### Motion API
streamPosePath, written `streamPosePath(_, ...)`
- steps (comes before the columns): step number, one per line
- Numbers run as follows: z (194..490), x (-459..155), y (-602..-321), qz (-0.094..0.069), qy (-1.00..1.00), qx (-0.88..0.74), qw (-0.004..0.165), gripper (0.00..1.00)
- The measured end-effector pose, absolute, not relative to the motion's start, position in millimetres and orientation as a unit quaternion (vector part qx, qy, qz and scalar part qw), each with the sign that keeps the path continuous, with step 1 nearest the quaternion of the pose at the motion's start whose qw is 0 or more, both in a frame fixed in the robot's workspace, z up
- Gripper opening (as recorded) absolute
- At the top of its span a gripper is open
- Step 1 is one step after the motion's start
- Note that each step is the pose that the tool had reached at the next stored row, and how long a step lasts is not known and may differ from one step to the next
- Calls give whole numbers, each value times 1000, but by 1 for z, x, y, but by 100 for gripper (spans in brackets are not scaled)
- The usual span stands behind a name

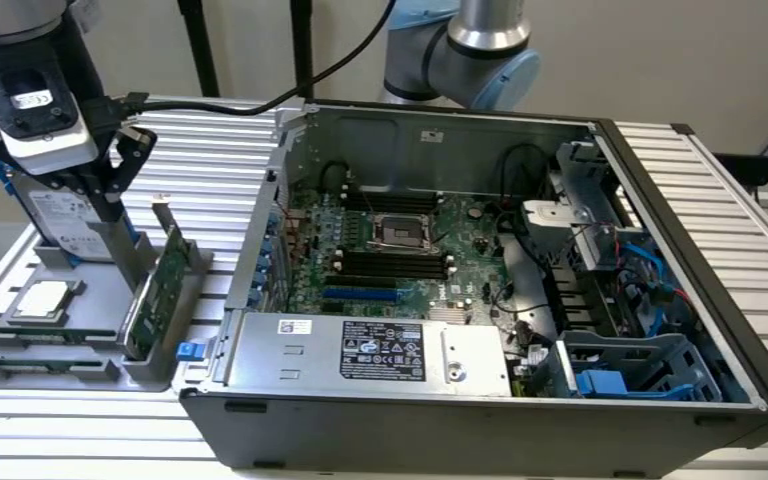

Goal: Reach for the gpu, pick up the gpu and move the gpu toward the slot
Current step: 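Reach for the gpu, then pick up the gpu and move the gpu toward the slot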

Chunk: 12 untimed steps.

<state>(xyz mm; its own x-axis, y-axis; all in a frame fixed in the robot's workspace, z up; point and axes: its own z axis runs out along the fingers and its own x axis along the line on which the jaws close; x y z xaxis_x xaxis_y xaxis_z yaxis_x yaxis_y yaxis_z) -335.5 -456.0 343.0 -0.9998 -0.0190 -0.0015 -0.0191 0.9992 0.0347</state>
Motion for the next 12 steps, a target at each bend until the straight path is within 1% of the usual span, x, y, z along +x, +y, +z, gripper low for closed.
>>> streamPosePath(12, 343, -336, -456, 17, 1000, -10, 1, 12)
